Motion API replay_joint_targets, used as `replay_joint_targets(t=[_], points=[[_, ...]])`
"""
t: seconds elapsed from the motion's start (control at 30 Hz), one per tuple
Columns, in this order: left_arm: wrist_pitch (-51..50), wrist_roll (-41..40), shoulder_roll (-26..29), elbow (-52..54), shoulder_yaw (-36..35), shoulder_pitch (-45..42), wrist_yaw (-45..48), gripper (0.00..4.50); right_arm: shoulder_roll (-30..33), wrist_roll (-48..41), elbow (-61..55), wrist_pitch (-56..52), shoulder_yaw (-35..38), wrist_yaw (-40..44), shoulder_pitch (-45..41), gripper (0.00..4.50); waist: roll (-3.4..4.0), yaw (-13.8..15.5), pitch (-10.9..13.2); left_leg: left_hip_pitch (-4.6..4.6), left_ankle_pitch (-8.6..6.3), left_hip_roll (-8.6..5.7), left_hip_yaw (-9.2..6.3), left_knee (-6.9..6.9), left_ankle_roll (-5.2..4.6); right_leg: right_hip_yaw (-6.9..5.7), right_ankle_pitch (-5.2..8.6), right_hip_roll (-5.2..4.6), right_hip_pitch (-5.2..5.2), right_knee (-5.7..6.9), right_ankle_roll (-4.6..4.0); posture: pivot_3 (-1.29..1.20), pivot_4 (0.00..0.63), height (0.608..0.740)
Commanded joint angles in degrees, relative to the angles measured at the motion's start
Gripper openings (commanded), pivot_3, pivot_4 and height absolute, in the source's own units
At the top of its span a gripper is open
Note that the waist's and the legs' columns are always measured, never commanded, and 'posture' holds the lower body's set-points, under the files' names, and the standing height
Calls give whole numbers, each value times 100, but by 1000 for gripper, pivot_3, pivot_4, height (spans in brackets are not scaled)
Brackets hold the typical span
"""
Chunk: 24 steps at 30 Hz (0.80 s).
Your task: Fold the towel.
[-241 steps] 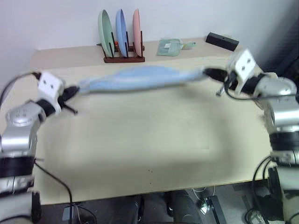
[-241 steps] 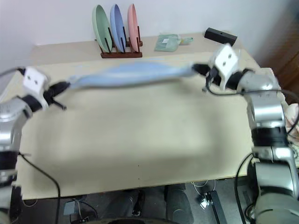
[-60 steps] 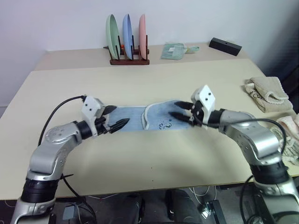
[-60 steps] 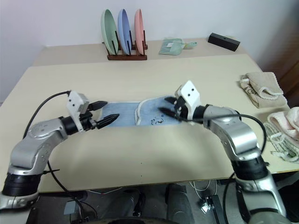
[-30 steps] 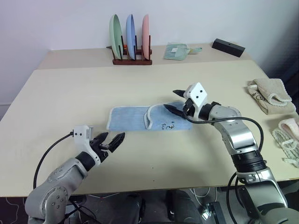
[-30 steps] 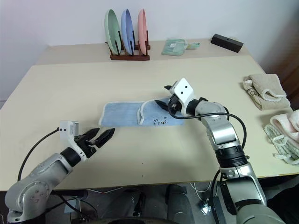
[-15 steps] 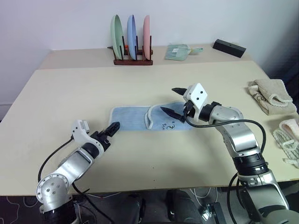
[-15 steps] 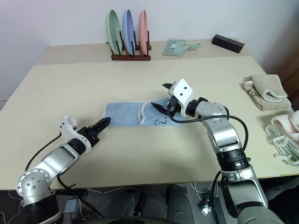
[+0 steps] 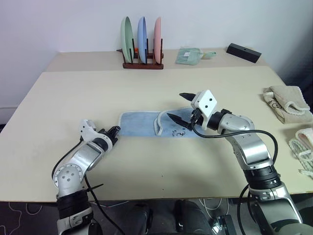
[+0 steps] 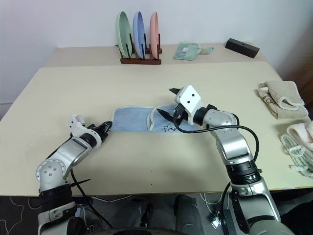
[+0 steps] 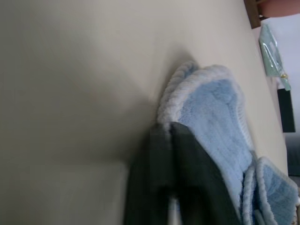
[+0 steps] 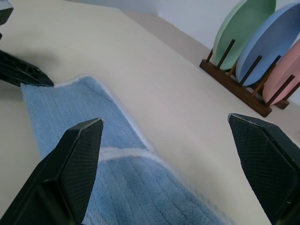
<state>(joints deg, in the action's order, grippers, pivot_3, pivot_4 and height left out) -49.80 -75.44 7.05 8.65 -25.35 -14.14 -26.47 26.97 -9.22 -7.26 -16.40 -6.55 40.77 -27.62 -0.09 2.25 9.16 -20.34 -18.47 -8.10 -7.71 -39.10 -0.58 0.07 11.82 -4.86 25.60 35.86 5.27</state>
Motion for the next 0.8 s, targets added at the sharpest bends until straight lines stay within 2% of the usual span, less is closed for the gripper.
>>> replay_joint_targets(t=[0.03, 0.17, 0.4, 0.53, 0.63, 0.8], points=[[153, -20, 194, 267, -73, 26, 208, 13, -7, 3, -280, 23, 14, -30, 13, 4384, 0, -1, 0, 0, 0, 0, 0, 0, 0, 0, 0, 0, 0, 0, 0, 0, 150, 740], [382, 61, 582, 490, -248, 28, 553, 13, -6, 39, -273, 44, -11, -22, 21, 4384, 0, -10, 0, 0, 0, 3, 0, 2, 0, 0, 0, 4, 2, 0, 0, 0, 150, 740], [589, 109, 1784, 515, -822, 161, 1444, 13, -5, 84, -257, 59, -6, 12, 26, 4384, 1, -10, 2, -3, -1, 5, 0, 9, 1, 1, 0, 9, 7, -3, -1, 0, 150, 740], [416, 311, 2549, 699, -719, 178, 2234, 13, -4, 112, -157, 99, -4, 26, -13, 4384, -5, 2, 6, -6, -1, 5, -2, 9, 1, 1, 0, 10, 7, -7, -1, 0, 150, 740], [315, 416, 2825, 1026, -160, -89, 2947, 13, 3, 152, -76, 123, -16, 23, -34, 4384, -5, 13, 7, -5, -2, 4, -3, 10, -1, 0, 0, 10, 2, -16, -1, 0, 150, 740], [-9, 1490, 3204, 1563, 1875, -904, 4149, 13, 0, 197, -20, 154, -39, 11, -40, 4384, -10, -15, 10, -4, -4, 3, -11, 10, -6, -7, -1, 10, -14, -38, -1, 0, 150, 740]])
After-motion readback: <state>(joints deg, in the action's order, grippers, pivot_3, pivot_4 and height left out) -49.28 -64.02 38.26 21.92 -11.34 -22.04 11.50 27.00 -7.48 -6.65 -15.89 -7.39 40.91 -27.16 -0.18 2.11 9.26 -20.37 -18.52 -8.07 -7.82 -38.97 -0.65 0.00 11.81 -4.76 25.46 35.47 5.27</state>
